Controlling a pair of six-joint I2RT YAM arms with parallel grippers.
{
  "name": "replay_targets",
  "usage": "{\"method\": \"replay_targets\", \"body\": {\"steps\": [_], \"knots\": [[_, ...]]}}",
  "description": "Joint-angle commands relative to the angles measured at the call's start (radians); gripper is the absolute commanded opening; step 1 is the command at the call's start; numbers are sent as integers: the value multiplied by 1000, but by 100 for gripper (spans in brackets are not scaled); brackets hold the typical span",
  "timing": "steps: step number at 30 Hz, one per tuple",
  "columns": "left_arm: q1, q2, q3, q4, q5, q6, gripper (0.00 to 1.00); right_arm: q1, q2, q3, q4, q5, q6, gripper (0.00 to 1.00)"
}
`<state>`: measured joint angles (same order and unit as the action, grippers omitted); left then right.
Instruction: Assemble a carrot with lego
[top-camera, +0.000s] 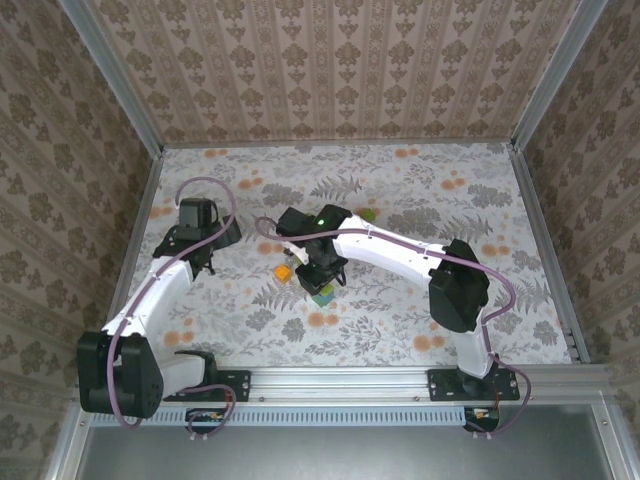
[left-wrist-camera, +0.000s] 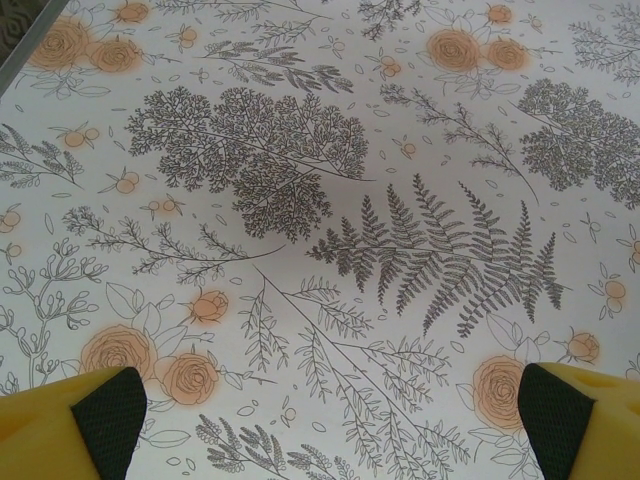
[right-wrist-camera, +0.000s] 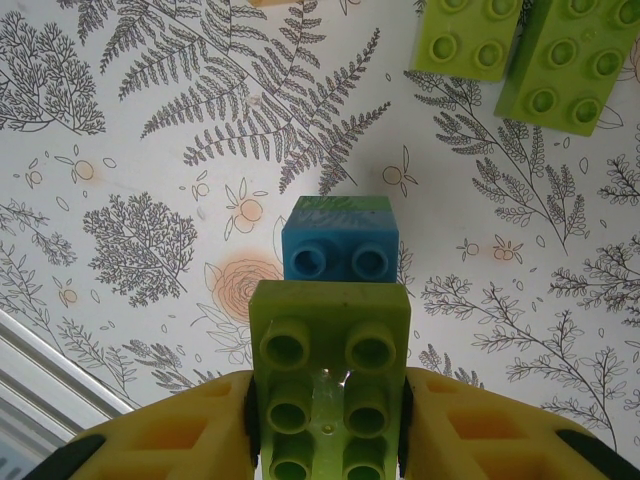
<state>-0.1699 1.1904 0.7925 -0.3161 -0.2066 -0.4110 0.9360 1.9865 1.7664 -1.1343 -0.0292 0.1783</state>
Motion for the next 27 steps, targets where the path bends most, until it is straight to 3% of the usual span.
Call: {"method": "replay_targets", "body": {"steps": [1,27], "knots": [[-6,4,31,-37,-17,18,99,-4,24,26,-36,32,3,38],[-8,5,31,-37,-19,19,99,-10,46,30,-35,29,-20,46]]}}
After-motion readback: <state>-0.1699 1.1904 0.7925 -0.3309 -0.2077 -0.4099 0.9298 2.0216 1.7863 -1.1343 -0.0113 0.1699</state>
